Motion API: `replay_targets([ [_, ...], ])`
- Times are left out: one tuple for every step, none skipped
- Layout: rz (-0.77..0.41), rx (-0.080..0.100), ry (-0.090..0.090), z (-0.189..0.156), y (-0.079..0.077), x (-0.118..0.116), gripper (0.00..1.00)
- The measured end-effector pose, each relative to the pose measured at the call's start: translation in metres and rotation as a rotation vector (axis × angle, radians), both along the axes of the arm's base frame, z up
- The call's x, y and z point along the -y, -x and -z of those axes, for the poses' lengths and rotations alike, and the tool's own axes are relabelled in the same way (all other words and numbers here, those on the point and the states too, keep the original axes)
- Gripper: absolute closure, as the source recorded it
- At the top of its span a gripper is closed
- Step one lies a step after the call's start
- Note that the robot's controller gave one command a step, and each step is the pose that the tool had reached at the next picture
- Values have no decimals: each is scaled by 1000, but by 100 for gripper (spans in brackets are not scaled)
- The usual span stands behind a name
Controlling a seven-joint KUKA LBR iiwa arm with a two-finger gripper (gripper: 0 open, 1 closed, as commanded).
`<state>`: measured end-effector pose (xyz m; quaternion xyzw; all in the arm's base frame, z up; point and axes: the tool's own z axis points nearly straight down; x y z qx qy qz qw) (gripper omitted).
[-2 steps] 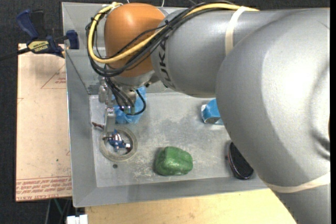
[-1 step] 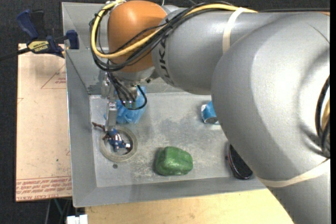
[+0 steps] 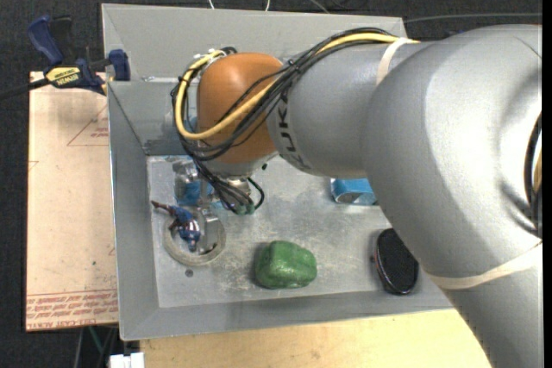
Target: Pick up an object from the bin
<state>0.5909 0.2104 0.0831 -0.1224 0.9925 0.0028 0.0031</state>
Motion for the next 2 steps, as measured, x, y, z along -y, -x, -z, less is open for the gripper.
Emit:
replay_targets([
  [35, 8, -2, 13, -19, 24, 0],
  [29, 7, -2, 12, -19, 22, 0],
])
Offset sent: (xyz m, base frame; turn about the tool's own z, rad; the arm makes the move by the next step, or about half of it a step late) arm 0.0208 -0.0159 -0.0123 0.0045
